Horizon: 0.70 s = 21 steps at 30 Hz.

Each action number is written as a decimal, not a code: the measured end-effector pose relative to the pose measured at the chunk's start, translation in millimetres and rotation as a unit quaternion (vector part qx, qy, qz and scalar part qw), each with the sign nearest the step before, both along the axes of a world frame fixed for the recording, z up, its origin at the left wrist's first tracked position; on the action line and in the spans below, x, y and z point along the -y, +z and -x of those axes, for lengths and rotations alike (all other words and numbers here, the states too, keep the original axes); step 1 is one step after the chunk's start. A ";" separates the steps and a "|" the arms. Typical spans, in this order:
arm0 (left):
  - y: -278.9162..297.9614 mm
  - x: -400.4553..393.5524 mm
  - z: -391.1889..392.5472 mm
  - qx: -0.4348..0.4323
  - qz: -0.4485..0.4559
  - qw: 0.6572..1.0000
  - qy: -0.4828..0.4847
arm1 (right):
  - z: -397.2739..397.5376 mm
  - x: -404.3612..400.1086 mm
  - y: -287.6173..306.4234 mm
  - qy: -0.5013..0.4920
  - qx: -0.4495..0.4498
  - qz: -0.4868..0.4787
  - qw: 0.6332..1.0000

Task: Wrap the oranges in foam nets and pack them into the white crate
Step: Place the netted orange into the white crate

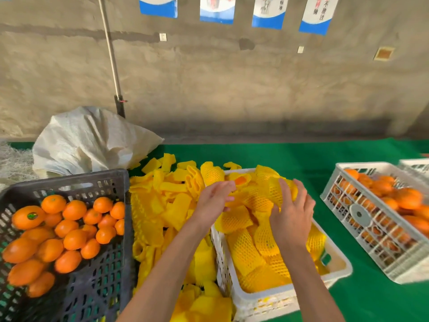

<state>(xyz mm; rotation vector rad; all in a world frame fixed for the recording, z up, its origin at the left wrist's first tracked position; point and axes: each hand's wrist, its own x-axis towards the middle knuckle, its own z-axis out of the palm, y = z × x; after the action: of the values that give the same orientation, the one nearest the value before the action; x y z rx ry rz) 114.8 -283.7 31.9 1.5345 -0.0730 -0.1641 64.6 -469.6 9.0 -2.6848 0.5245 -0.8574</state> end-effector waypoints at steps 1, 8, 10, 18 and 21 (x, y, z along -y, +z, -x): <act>-2.4 -3.0 -0.2 -0.010 0.015 1.000 0.015 | -0.9 8.6 -3.6 -0.017 -0.045 -0.029 0.998; -13.8 -66.6 0.1 -0.065 0.110 0.979 0.158 | -13.5 38.9 -12.7 -0.070 -0.251 -0.196 0.945; -15.2 -88.9 0.8 -0.060 0.107 0.976 0.181 | -18.2 30.7 -8.9 -0.071 -0.199 -0.163 0.964; -31.1 -145.2 10.7 -0.013 0.036 0.974 0.223 | -26.6 -92.7 -16.0 0.175 -0.019 -0.025 0.984; -42.2 -155.7 16.0 0.032 -0.037 0.971 0.232 | -26.5 -144.2 -38.2 0.276 -0.025 -0.029 0.961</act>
<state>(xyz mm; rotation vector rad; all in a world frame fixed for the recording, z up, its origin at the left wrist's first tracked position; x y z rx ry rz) 98.8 -128.0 -10.3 1.5891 0.2432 0.2588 91.1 -325.4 -29.2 -2.5912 -0.1916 -0.6000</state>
